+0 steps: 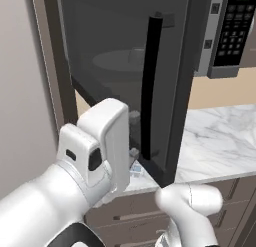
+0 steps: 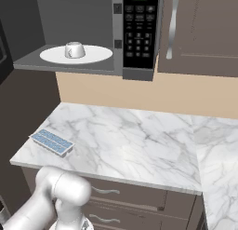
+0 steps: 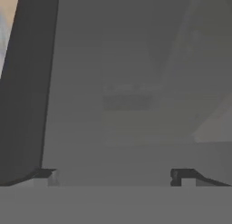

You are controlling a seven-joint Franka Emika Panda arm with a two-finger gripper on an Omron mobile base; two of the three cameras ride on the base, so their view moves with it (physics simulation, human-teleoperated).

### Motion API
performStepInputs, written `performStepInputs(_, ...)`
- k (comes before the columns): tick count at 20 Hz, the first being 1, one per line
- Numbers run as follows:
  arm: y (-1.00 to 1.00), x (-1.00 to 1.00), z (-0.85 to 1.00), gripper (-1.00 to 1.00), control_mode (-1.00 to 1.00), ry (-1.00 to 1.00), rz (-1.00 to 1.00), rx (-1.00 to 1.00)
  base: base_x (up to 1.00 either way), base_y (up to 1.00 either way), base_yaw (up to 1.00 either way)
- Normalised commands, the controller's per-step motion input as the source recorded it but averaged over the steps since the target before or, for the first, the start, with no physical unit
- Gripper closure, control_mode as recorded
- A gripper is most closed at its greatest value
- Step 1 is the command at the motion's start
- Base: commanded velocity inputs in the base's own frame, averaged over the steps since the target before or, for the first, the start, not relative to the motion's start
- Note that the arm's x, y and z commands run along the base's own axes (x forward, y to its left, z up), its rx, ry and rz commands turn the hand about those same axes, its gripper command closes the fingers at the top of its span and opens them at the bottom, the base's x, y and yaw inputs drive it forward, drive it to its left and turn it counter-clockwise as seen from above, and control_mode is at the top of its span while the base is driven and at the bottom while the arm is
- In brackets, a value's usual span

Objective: Pick the mug from the counter and place it inside the microwave. Then close the microwave.

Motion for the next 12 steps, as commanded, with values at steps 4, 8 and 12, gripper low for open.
performStepInputs(4,-0.44,0.35,0.12,-1.00,-1.00,0.03,0.13,0.00,0.00,0.00,0.00)
performStepInputs(8,-0.52,0.37,0.11,-1.00,-1.00,0.06,0.13,0.00,0.00,0.00,0.00)
performStepInputs(12,-0.55,0.34,0.10,-1.00,-1.00,0.06,0.12,0.00,0.00,0.00,0.00)
